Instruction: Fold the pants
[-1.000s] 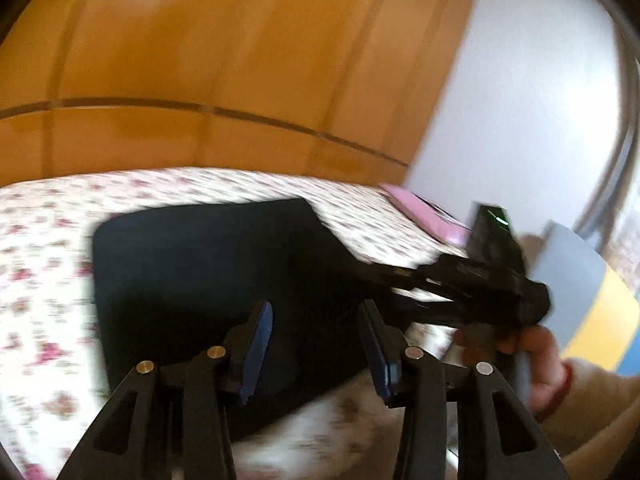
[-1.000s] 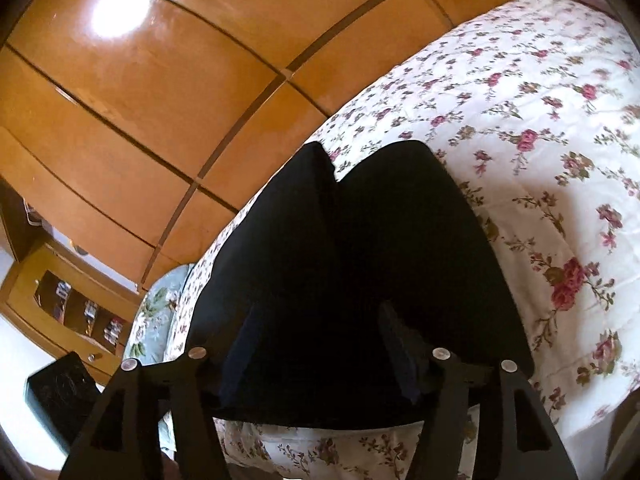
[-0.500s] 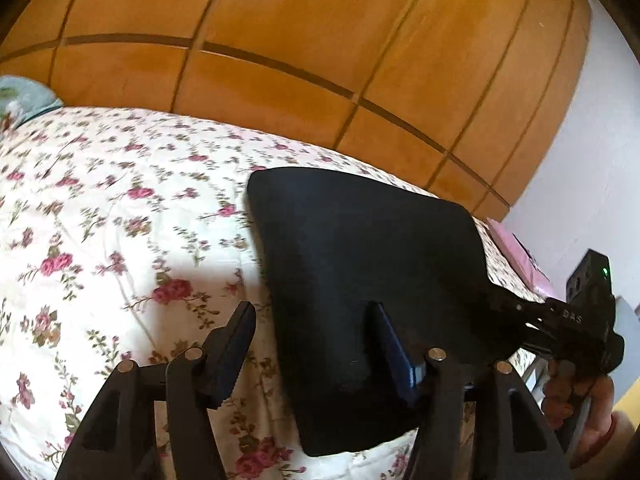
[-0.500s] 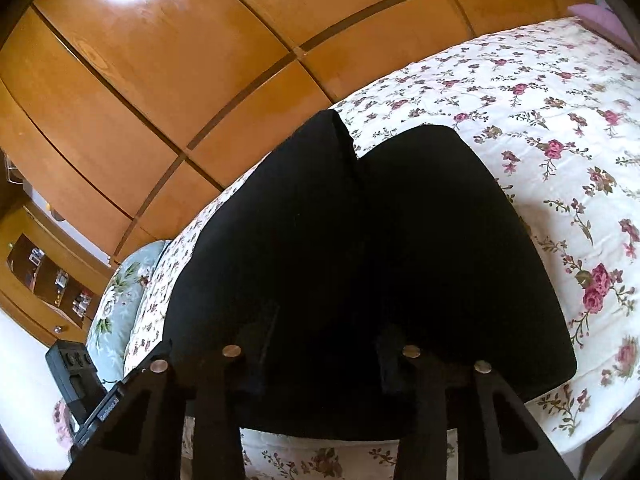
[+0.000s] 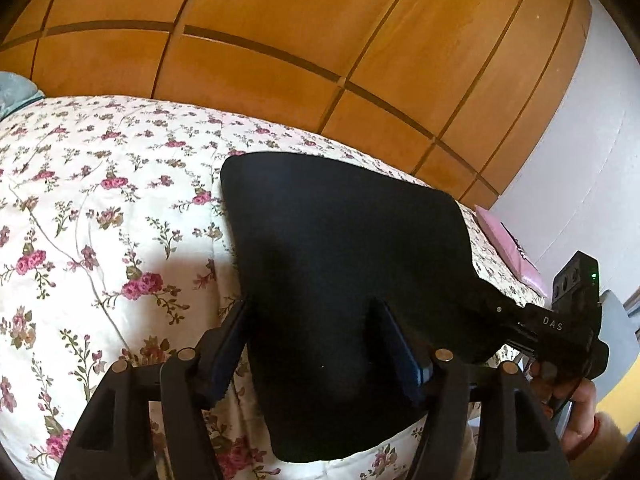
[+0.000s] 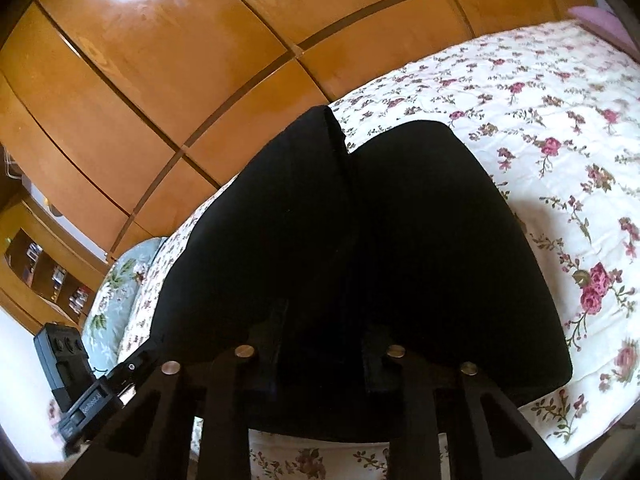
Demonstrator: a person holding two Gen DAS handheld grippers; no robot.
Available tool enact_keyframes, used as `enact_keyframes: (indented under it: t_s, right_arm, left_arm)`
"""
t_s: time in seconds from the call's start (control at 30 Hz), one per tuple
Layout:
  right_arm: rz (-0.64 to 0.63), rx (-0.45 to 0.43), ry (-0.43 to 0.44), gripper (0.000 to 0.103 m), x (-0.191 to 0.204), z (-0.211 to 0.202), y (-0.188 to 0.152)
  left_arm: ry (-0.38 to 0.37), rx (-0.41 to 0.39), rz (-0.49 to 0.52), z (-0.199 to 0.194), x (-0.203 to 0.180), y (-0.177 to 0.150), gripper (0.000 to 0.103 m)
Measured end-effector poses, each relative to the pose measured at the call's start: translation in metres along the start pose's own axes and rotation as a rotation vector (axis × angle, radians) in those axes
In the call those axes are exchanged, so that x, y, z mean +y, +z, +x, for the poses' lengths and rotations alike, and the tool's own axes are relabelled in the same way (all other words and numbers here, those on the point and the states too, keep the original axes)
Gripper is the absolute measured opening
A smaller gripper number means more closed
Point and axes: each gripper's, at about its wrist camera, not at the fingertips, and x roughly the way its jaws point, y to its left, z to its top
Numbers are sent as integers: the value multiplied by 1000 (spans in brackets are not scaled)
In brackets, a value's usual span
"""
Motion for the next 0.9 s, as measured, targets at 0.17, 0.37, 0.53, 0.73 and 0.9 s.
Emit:
enact_keyframes:
  t_s: [0.17, 0.37, 0.53, 0.73, 0.9]
  right_arm:
    - [-30, -9, 14, 17, 8, -3, 1]
    - [-47, -89, 89, 16, 23, -37, 21]
    - [-42, -140, 74, 16, 16, -60, 37]
    - [46, -57, -17, 16, -26, -40, 33]
    - [19, -17, -67, 17, -32, -24, 19]
  left_arm:
    - [-3, 29, -14, 1, 2, -6, 57]
    - [-17, 17, 54, -14, -24, 7, 37]
    - [-3, 36, 129, -9, -51, 15, 45]
    - [46, 93, 209, 13, -59, -3, 56]
    - [54, 92, 244, 7, -61, -7, 57]
